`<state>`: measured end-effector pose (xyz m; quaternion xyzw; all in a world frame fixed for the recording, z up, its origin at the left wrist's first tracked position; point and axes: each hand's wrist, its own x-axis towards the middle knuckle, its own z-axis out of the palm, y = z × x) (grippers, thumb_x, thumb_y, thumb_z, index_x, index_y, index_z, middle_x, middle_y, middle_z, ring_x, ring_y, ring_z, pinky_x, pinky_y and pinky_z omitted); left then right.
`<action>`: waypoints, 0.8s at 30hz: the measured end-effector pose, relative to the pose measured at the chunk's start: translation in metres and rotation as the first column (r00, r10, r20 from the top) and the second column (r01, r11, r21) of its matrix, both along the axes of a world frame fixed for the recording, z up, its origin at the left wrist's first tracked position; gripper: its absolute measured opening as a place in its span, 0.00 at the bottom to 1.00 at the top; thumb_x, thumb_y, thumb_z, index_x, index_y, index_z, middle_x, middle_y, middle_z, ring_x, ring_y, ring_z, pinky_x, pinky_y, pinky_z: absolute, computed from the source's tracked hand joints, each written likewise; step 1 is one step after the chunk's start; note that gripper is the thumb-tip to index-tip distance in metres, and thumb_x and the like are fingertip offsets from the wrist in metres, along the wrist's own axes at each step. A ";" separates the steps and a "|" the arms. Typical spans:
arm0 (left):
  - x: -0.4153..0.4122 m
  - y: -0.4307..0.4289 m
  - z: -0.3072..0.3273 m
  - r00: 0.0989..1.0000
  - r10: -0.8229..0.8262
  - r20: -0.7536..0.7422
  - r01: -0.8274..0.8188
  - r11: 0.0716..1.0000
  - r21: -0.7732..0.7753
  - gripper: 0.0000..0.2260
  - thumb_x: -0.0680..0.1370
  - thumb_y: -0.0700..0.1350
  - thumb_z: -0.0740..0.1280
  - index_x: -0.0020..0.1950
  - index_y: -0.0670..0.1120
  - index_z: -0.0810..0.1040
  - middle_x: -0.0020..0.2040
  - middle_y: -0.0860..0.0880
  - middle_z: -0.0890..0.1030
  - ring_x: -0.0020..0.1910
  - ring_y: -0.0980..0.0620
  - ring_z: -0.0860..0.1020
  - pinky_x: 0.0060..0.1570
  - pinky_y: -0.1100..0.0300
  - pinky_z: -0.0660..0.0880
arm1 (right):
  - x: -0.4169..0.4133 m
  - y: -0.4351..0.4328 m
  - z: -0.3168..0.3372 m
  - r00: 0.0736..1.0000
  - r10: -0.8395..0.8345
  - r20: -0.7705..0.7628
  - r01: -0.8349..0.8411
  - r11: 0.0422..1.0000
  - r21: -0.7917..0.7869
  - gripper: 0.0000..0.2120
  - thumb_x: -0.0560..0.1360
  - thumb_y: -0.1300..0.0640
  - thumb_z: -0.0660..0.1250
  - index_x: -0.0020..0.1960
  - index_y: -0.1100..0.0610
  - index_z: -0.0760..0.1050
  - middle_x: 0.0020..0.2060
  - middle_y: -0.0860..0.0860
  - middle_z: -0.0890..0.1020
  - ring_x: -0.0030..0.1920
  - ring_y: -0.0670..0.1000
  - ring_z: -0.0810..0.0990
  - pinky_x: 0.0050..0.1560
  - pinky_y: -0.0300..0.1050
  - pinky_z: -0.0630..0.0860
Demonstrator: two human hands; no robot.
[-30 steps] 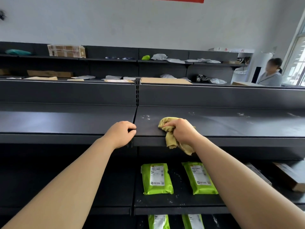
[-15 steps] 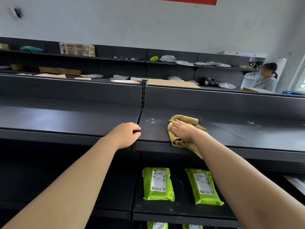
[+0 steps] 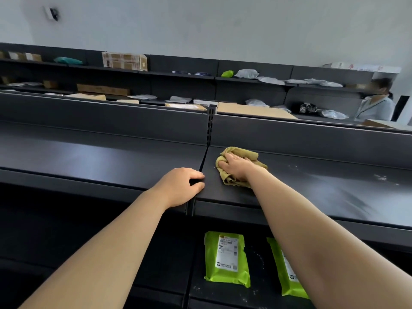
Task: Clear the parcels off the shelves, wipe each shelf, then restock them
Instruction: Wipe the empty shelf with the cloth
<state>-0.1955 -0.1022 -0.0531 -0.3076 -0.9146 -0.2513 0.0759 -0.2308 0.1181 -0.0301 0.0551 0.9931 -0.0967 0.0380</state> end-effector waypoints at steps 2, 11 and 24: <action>-0.001 -0.001 0.000 1.000 -0.004 0.001 0.004 1.000 0.001 0.17 0.79 0.52 0.63 0.67 0.54 0.74 0.67 0.57 0.74 0.67 0.56 0.70 0.63 0.64 0.63 | -0.007 -0.006 0.001 0.999 0.041 0.005 -0.041 0.999 0.017 0.29 0.82 0.42 0.45 0.79 0.51 0.46 0.79 0.50 0.49 0.78 0.56 0.50 0.75 0.53 0.45; 0.002 -0.003 0.005 0.999 0.024 0.030 -0.024 0.999 0.021 0.17 0.78 0.53 0.65 0.66 0.53 0.76 0.65 0.55 0.76 0.65 0.55 0.72 0.61 0.63 0.65 | 0.010 -0.020 -0.001 0.976 0.187 -0.113 -0.181 0.981 0.066 0.22 0.83 0.48 0.47 0.76 0.45 0.60 0.76 0.44 0.60 0.76 0.50 0.57 0.73 0.68 0.41; 0.007 0.008 0.010 0.998 0.033 0.049 -0.031 0.998 -0.060 0.17 0.80 0.49 0.61 0.68 0.51 0.74 0.68 0.53 0.74 0.66 0.53 0.71 0.64 0.59 0.67 | 0.088 0.001 -0.003 0.969 0.241 -0.050 -0.235 0.966 0.107 0.25 0.83 0.44 0.43 0.79 0.46 0.46 0.78 0.44 0.48 0.78 0.46 0.46 0.76 0.54 0.44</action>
